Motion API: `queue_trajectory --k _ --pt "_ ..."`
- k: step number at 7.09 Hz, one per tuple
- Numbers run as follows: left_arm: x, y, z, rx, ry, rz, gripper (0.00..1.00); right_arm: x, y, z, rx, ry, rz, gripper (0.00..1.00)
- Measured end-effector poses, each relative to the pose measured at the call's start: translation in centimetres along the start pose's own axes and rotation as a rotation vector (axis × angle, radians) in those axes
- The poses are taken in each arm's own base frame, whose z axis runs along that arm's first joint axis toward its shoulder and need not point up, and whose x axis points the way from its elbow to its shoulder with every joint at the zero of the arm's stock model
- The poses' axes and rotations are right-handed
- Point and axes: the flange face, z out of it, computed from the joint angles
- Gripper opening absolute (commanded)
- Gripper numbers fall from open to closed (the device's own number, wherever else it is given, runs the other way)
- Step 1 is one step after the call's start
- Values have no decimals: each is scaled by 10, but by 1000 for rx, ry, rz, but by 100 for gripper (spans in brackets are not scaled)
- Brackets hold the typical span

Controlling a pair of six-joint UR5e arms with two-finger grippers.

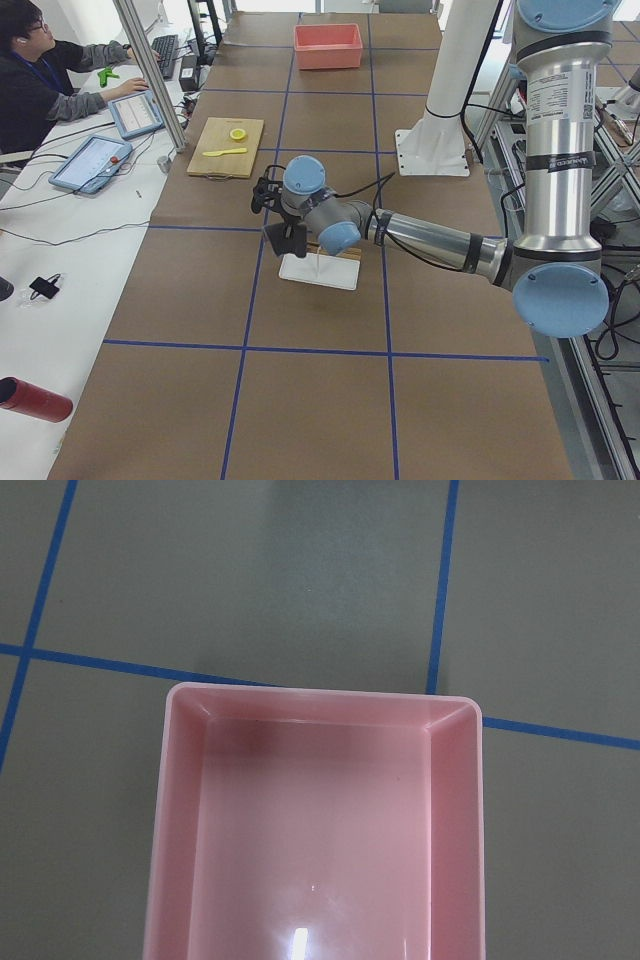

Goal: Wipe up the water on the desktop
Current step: 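Carry the cloth with the left gripper toward the table center while the right gripper approaches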

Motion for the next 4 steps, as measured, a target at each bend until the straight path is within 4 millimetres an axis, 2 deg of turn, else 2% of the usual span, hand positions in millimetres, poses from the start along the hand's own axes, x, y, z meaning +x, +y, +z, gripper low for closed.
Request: queue_trajectory --k 1,2,3,4 --pt "22 -20 -4 29 24 -78 0 -9 -10 -4 13 -6 1 100" --pt "42 -35 -6 55 42 -139 0 -26 -24 -6 26 -16 3 100" --pt "66 -47 -4 80 58 -194 0 -55 -42 -7 37 -33 -12 99" --pt "90 -54 5 98 70 -240 0 -96 -63 -6 46 -59 -49 99"
